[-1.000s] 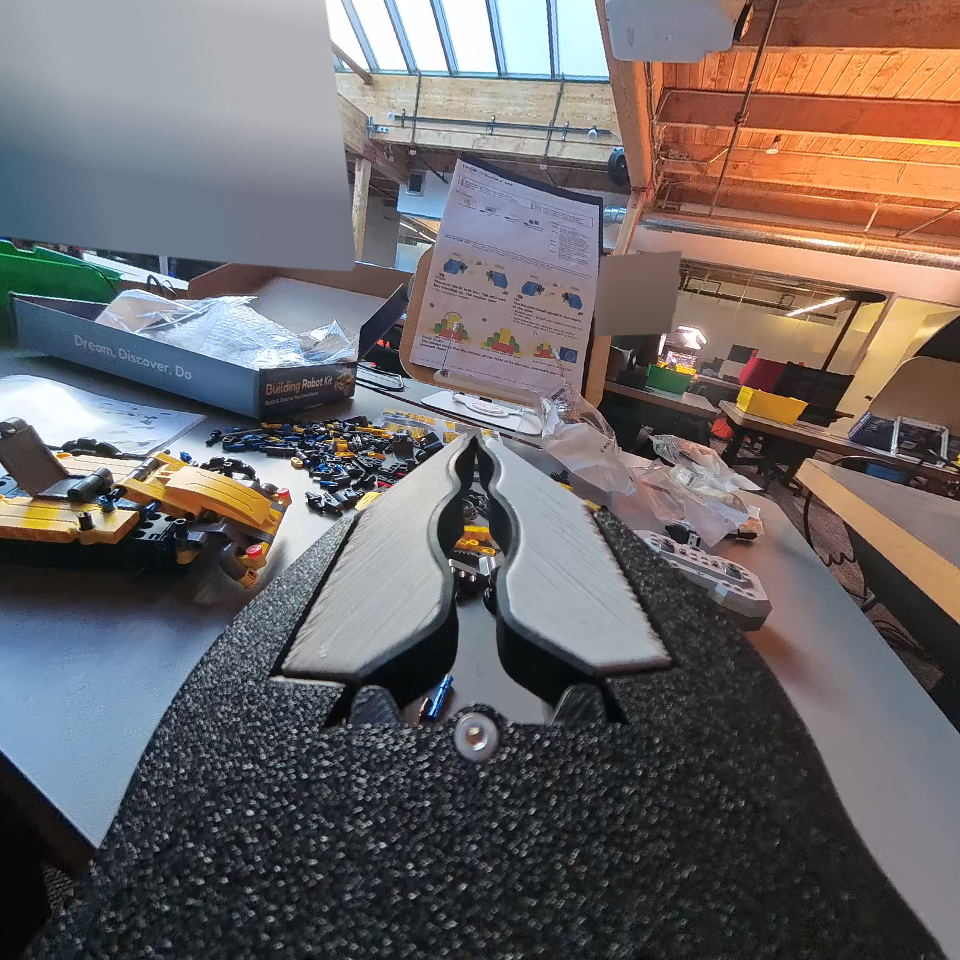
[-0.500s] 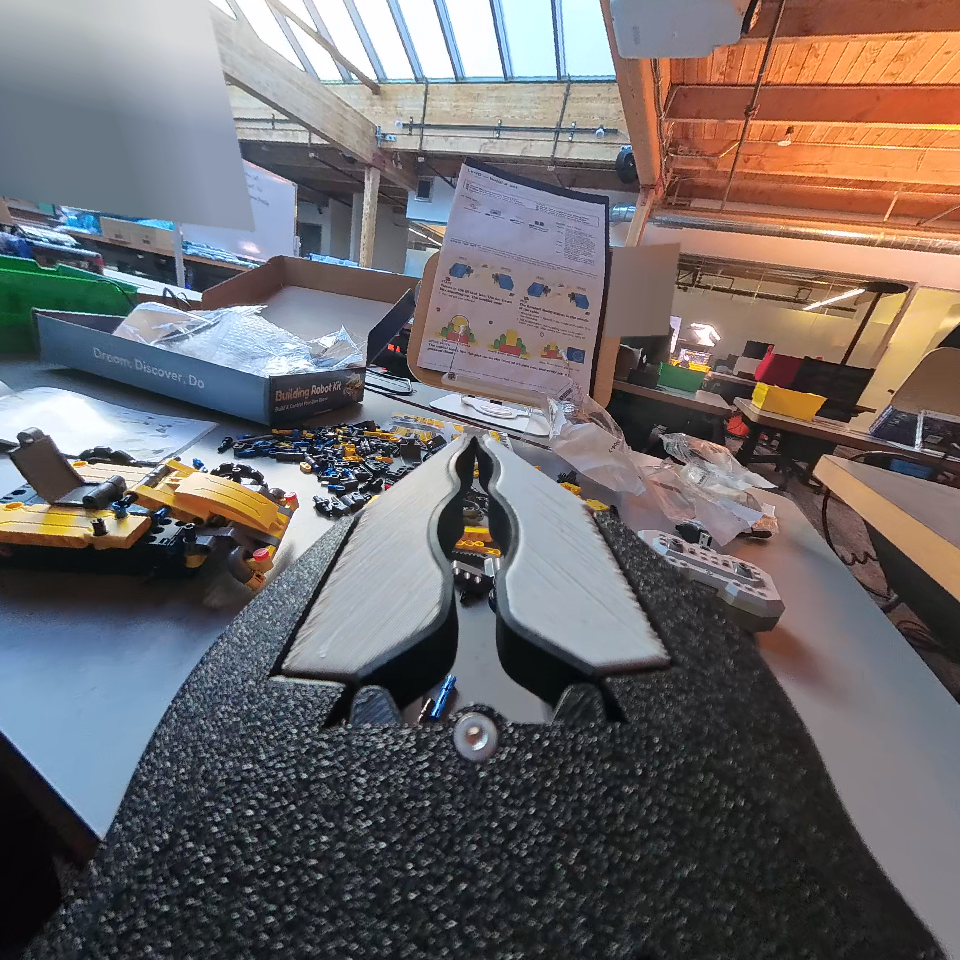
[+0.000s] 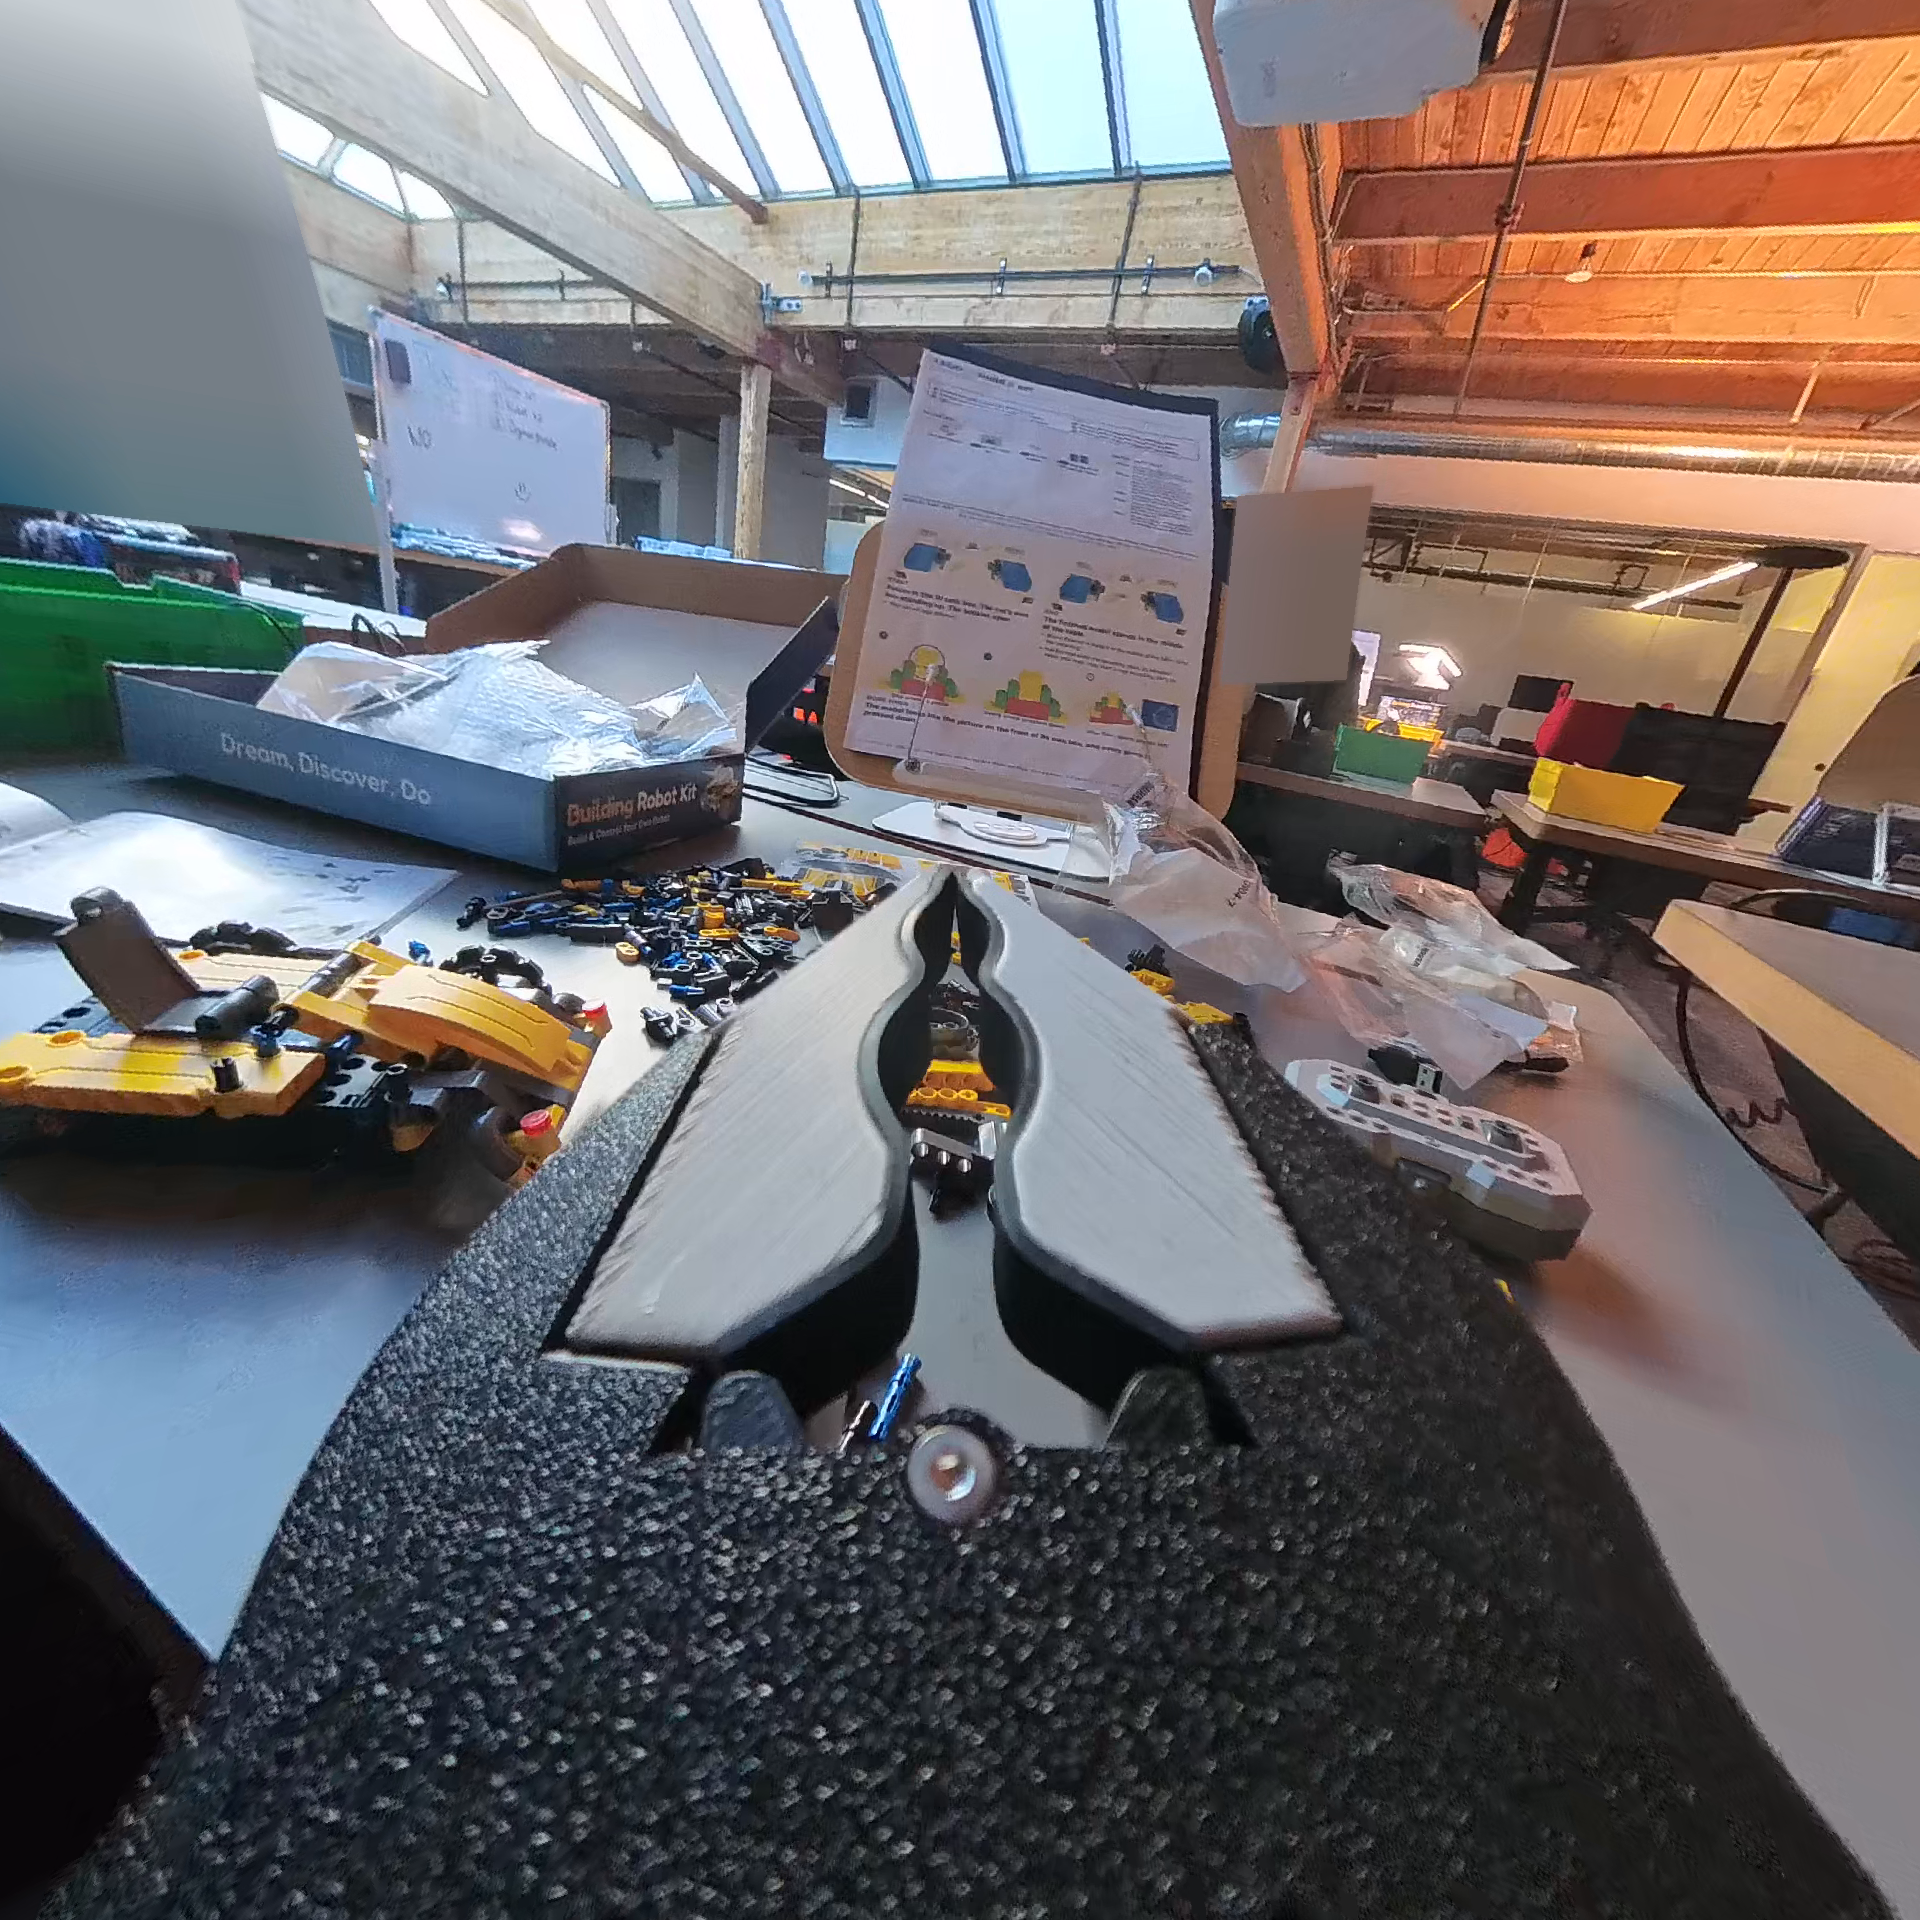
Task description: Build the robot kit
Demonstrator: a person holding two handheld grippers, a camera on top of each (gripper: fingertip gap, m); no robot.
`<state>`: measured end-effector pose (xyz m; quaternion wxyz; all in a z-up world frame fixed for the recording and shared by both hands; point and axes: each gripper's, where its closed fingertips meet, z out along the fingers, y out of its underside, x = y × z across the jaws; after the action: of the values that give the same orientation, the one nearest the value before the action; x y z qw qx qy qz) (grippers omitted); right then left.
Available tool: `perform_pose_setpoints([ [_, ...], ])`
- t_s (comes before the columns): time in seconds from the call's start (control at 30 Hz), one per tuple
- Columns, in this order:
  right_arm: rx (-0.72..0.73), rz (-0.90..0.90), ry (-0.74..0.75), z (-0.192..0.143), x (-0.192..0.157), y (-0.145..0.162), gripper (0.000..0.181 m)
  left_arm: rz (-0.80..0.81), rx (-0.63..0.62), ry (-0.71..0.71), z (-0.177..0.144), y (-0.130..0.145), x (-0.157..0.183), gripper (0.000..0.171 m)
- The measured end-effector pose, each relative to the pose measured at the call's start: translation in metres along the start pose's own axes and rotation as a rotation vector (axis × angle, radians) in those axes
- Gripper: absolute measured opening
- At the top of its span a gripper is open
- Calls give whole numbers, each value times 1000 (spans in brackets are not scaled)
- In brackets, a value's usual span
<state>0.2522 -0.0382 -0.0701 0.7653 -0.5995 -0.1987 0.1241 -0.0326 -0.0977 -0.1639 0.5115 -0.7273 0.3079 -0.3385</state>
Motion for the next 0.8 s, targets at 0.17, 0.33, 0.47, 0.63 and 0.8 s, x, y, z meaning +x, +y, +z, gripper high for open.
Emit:
perform_pose_setpoints([
  [0.17,-29,24,-14,3,0,3,0,-15,-5,23,3,0,4,28],
  [0.33,-253,130,-337,10,-76,13,3,14,-16,-1,4,1,4,28],
  [0.47,-449,101,-525,9,-143,33,7,51,-26,-39,2,3,2,28],
  [0.63,-621,38,-615,7,-172,62,15,73,-23,-86,-8,5,-2,27],
  [0.8,-636,66,-654,20,-198,68,13,66,-21,-109,-14,6,-5,27],
])
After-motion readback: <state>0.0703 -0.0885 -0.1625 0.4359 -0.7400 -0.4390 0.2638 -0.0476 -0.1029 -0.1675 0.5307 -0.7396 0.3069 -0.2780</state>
